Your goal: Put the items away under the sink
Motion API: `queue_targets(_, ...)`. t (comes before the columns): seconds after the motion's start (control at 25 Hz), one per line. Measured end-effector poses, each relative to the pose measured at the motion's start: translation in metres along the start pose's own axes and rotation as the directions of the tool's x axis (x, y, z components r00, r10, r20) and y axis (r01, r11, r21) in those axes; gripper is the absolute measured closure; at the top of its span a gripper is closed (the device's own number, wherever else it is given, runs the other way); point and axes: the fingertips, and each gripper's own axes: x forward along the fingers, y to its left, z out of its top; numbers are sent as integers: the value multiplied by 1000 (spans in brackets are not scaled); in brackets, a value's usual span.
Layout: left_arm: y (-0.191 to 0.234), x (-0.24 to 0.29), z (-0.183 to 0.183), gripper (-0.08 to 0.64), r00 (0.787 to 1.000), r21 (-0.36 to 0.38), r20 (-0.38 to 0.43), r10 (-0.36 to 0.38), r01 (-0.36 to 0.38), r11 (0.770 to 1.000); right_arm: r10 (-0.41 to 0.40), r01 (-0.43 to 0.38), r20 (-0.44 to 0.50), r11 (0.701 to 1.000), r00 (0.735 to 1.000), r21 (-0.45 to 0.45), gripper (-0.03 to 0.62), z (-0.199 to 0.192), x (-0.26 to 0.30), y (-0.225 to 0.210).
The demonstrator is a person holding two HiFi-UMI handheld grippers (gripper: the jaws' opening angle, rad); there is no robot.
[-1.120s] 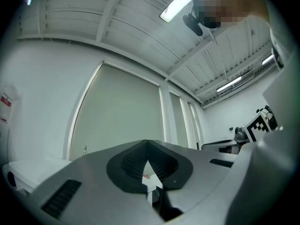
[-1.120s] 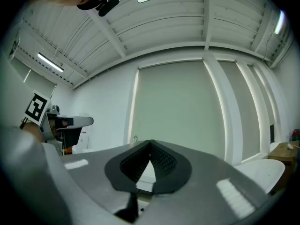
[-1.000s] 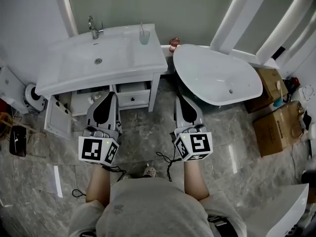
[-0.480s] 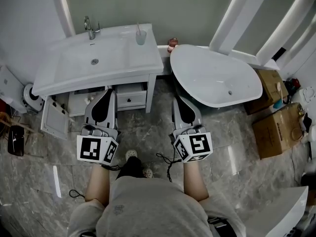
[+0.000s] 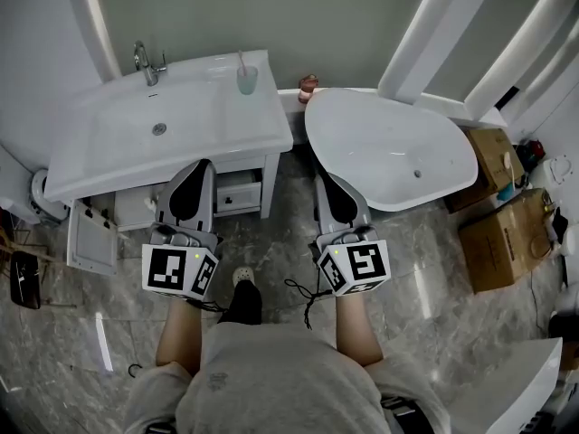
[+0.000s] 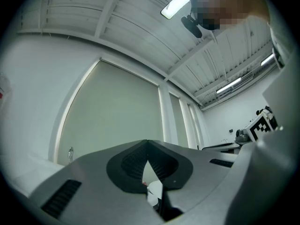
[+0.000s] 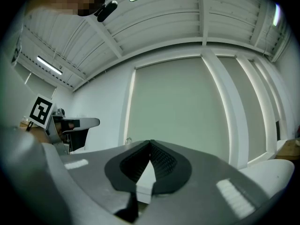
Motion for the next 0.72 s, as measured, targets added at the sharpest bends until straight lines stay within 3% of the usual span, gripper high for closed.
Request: queue_targets(0.72, 119, 149, -25, 552, 999, 5, -3, -46, 46, 999, -30, 30, 28, 1000, 999, 3, 581, -11, 186, -38)
